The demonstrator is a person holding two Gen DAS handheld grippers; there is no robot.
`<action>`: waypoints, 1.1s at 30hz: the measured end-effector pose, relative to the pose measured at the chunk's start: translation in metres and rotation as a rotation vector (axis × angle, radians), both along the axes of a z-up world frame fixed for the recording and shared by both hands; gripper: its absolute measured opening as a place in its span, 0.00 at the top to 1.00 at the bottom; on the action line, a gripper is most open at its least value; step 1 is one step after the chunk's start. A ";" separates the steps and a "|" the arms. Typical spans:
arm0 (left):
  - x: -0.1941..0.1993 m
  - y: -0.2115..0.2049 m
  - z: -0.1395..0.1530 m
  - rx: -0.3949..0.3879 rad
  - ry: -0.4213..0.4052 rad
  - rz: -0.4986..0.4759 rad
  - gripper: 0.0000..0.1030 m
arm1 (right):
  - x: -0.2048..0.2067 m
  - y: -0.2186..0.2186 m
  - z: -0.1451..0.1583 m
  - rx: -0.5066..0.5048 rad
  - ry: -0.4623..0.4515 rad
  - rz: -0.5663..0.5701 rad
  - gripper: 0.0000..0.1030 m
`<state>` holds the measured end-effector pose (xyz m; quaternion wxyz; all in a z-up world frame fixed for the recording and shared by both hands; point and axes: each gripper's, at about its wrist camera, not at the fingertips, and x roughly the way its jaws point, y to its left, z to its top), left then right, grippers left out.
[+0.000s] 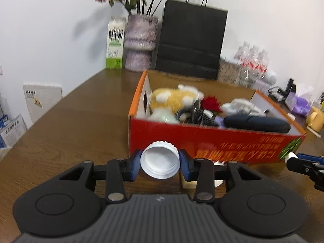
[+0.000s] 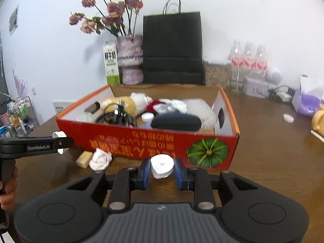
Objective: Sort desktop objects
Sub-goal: 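Carry the white bottle cap and small white cap over the box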
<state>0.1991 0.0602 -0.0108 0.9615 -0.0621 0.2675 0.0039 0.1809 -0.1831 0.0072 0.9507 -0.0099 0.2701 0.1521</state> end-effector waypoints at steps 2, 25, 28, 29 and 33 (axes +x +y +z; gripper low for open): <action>-0.005 -0.001 0.010 -0.001 -0.030 -0.007 0.61 | -0.001 -0.001 0.007 0.002 -0.022 0.004 0.76; 0.061 -0.069 0.064 0.013 -0.201 -0.098 0.60 | 0.080 -0.015 0.053 -0.012 -0.143 -0.037 0.76; 0.079 -0.076 0.058 0.015 -0.199 -0.089 0.60 | 0.102 -0.017 0.049 -0.014 -0.133 -0.044 0.76; 0.086 -0.078 0.056 0.012 -0.193 -0.087 0.60 | 0.109 -0.018 0.047 -0.015 -0.127 -0.046 0.76; 0.109 -0.084 0.041 0.032 -0.169 -0.080 0.60 | 0.135 -0.024 0.034 0.005 -0.101 -0.058 0.76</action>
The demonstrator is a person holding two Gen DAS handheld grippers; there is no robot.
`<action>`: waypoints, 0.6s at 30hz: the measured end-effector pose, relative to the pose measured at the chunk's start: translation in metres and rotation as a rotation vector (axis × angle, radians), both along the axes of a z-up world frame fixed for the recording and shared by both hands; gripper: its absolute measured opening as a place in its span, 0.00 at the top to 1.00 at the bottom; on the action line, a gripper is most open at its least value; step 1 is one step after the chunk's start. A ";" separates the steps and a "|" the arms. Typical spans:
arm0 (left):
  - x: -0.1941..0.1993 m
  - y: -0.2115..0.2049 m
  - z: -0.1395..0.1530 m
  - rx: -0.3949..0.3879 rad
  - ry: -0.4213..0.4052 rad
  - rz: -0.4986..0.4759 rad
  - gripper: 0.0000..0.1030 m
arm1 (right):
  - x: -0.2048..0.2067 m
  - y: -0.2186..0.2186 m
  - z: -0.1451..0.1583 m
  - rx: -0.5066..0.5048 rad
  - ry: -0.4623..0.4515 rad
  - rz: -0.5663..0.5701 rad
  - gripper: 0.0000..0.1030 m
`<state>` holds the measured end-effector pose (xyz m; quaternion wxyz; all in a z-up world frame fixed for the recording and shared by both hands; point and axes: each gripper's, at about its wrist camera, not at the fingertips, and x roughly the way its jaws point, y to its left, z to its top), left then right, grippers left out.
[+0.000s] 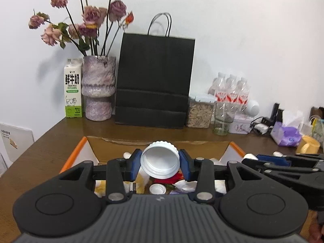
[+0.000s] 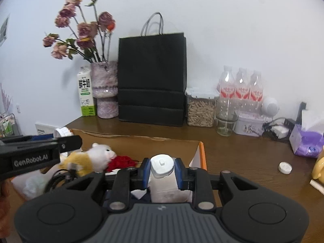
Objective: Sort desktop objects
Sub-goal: 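Carry the white bottle cap and small white cap over the box, then open both tools to drop the two caps into the box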
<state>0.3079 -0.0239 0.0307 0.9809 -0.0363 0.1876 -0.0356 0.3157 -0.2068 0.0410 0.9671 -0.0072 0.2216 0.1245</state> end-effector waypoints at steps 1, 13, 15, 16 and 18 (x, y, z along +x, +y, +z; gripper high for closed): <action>0.004 0.000 -0.005 0.005 0.013 0.003 0.60 | 0.002 -0.002 -0.005 0.012 0.002 -0.002 0.76; 0.007 0.001 -0.032 0.055 0.065 0.016 0.55 | 0.006 -0.004 -0.033 0.019 0.054 0.013 0.75; 0.006 0.001 -0.032 0.063 0.059 0.031 0.39 | 0.006 -0.005 -0.033 0.024 0.053 0.007 0.67; 0.005 0.001 -0.031 0.065 0.053 0.038 0.24 | 0.005 -0.006 -0.033 0.029 0.049 0.008 0.63; 0.002 0.000 -0.028 0.074 0.031 0.058 0.06 | 0.001 -0.007 -0.031 0.042 0.027 0.012 0.32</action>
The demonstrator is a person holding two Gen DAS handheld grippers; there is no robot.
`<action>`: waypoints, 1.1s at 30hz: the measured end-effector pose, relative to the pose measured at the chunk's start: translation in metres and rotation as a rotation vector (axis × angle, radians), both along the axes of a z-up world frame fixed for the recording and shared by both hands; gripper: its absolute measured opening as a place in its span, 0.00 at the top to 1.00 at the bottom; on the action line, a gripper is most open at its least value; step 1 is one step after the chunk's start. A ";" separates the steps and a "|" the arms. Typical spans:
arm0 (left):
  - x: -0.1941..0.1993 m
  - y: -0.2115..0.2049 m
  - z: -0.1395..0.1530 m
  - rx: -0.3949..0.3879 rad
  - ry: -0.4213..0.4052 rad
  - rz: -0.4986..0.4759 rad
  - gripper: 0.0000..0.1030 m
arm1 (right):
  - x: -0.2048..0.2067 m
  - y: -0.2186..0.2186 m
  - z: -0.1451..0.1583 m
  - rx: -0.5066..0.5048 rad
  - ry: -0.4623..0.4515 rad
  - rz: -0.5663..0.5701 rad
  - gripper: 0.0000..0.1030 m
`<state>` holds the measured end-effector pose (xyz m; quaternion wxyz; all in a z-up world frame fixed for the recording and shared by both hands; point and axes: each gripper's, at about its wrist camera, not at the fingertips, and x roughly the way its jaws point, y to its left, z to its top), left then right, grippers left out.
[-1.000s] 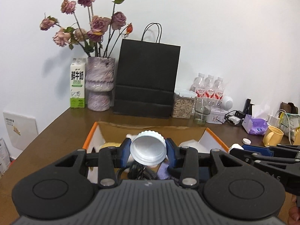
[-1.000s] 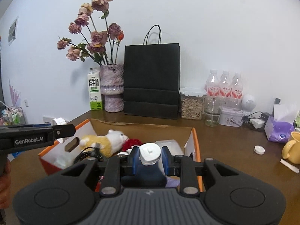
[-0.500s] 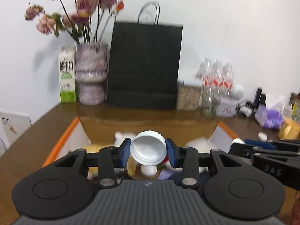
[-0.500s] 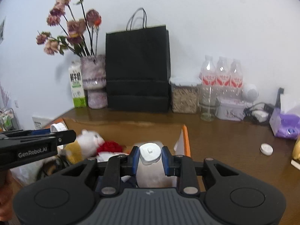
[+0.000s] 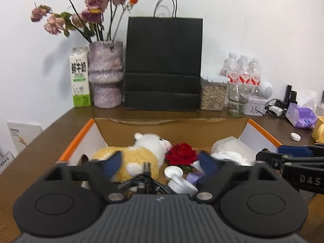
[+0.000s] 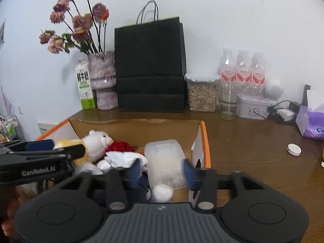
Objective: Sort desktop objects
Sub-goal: 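Open both tools to drop the two caps into the box, then move both open tools back out of the box toward the table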
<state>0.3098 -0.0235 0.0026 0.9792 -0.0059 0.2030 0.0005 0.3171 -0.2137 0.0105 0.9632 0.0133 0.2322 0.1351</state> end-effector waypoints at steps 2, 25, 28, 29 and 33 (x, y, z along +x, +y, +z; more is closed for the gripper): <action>-0.004 -0.001 0.003 0.022 -0.028 0.033 0.00 | -0.004 0.000 0.003 -0.001 -0.029 -0.002 0.13; -0.019 0.002 0.005 0.005 -0.073 0.046 0.00 | -0.018 -0.001 0.008 -0.007 -0.082 -0.035 0.00; -0.023 0.005 0.006 -0.009 -0.094 0.049 0.00 | -0.021 0.000 0.009 -0.008 -0.089 -0.031 0.00; -0.024 0.005 0.006 -0.010 -0.100 0.051 0.00 | -0.022 0.001 0.009 -0.005 -0.091 -0.031 0.00; -0.033 0.006 0.007 -0.011 -0.121 0.062 0.00 | -0.029 0.000 0.010 0.005 -0.100 -0.036 0.00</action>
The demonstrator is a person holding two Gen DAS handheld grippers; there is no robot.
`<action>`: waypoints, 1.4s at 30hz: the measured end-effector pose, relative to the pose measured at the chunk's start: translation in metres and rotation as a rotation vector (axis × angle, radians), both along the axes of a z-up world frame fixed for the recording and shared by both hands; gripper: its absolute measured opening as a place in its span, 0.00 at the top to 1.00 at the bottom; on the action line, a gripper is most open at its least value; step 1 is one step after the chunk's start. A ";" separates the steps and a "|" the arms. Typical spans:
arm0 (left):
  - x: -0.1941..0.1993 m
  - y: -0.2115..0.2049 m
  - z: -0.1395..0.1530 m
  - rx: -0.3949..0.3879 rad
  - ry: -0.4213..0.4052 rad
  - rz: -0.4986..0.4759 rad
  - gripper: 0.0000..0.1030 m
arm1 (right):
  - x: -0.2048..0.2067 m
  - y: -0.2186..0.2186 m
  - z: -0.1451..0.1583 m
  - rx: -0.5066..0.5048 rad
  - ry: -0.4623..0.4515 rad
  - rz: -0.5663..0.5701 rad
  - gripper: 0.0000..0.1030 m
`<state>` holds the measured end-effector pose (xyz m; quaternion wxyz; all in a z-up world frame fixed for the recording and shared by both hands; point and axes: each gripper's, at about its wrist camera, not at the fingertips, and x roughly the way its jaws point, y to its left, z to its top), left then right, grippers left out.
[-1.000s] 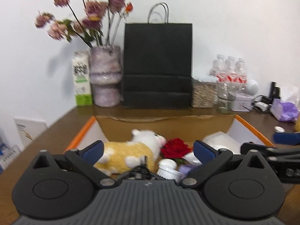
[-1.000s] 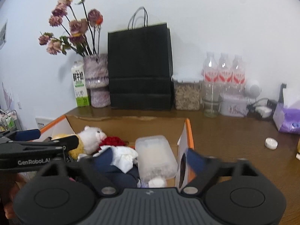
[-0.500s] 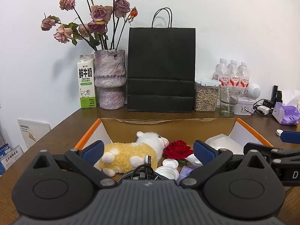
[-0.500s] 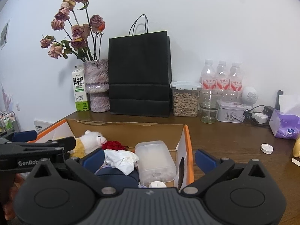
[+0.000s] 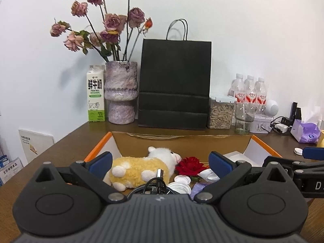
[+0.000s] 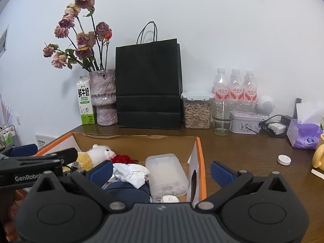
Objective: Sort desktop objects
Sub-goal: 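Move both open tools back out of the box toward the table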
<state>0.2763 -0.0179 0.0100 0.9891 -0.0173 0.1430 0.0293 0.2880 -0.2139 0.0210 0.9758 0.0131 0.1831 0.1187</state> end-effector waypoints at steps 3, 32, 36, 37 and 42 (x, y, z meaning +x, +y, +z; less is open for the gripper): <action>-0.013 0.003 -0.002 -0.003 -0.013 -0.001 0.00 | -0.013 -0.001 -0.004 0.014 -0.006 -0.004 0.00; -0.114 0.053 -0.033 0.055 0.179 -0.002 0.00 | -0.116 0.021 -0.047 -0.107 0.166 0.003 0.00; -0.111 0.056 -0.037 0.057 0.224 -0.012 0.00 | -0.109 0.021 -0.052 -0.115 0.199 -0.016 0.00; -0.109 0.056 -0.039 0.056 0.238 -0.012 0.00 | -0.107 0.021 -0.054 -0.120 0.206 -0.021 0.00; -0.094 0.055 -0.046 0.050 0.294 -0.020 0.00 | -0.101 0.022 -0.058 -0.132 0.239 -0.047 0.00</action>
